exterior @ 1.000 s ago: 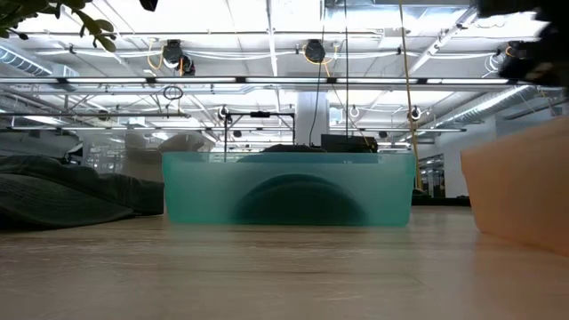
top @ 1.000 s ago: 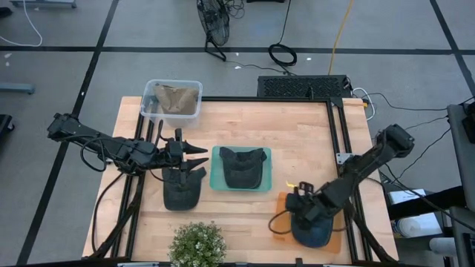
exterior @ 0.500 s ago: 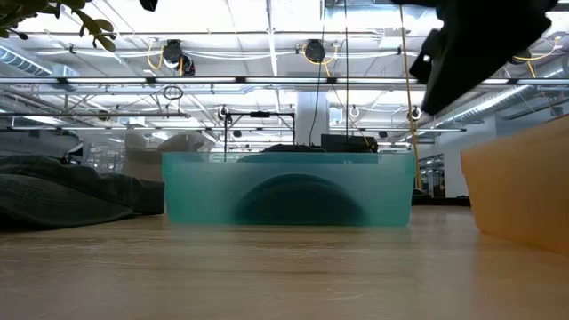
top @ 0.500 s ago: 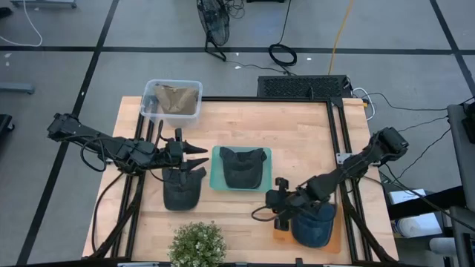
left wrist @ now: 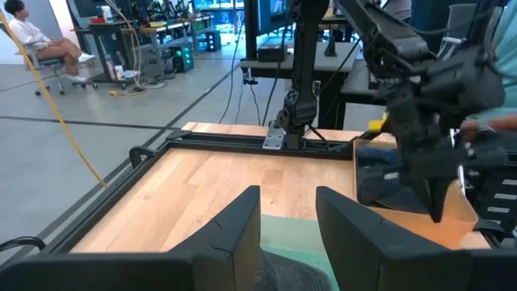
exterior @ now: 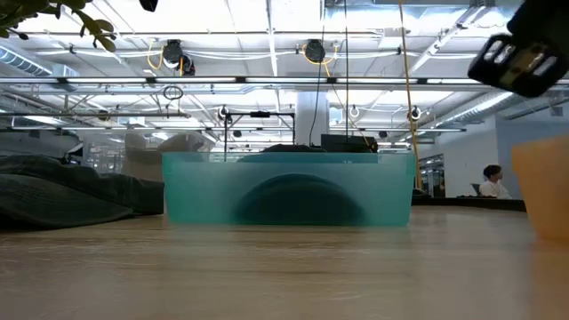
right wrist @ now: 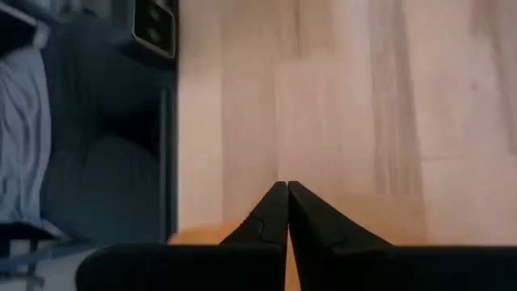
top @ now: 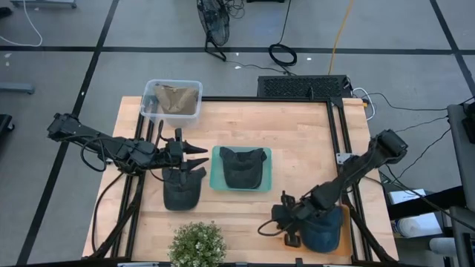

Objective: Pick & Place hat
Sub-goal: Adjust the orange bin

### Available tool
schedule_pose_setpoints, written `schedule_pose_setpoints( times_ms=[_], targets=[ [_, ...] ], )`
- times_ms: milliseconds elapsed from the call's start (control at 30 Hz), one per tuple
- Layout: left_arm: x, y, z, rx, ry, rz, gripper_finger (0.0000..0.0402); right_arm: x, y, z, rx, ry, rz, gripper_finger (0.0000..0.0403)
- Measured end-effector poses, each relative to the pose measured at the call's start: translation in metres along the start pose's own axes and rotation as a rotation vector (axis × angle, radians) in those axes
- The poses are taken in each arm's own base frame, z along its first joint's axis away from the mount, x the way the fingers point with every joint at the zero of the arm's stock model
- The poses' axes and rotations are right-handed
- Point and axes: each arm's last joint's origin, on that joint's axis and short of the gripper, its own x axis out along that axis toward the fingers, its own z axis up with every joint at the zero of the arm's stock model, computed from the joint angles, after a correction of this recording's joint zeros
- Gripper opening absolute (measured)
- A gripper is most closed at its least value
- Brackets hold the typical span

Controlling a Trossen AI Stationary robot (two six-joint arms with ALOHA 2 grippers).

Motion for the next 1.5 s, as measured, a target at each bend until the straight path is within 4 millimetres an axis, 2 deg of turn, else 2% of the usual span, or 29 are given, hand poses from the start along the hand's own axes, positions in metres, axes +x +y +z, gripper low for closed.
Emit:
schedule_pose_setpoints(
  times_ms=[233, 433, 533, 667, 833, 1167, 1500],
  targets=[
    [0.0, 0.0, 0.0, -0.002, -0.001, 0.0, 0.0131, -0.021, 0.0, -0.008, -0.016, -0.032, -0.096, 0.0],
    [0.0, 0.0, 0.0, -0.002, 0.0, 0.0, 0.0131, -0.045, -0.033, -0.018, 0.004, 0.015, -0.47, 0.0],
    [0.0, 0.0, 0.0, -0.002, 0.0, 0.0, 0.0131, -0.052, -0.049, -0.023, 0.056, 0.114, -0.574, 0.0],
    [0.0, 0.0, 0.0, -0.001, 0.001, 0.0, 0.0131, -0.043, -0.061, -0.03, 0.143, 0.231, -0.499, 0.0],
    [0.0, 0.0, 0.0, 0.0, 0.003, 0.0, 0.0131, -0.029, -0.066, -0.045, 0.218, 0.311, -0.385, 0.0],
    [0.0, 0.0, 0.0, -0.001, 0.004, 0.0, 0.0131, -0.026, -0.049, -0.058, 0.21, 0.302, -0.341, 0.0],
    [0.0, 0.0, 0.0, -0.001, 0.004, 0.001, 0.0131, -0.027, -0.049, -0.06, 0.244, 0.303, -0.359, 0.0]
  ],
)
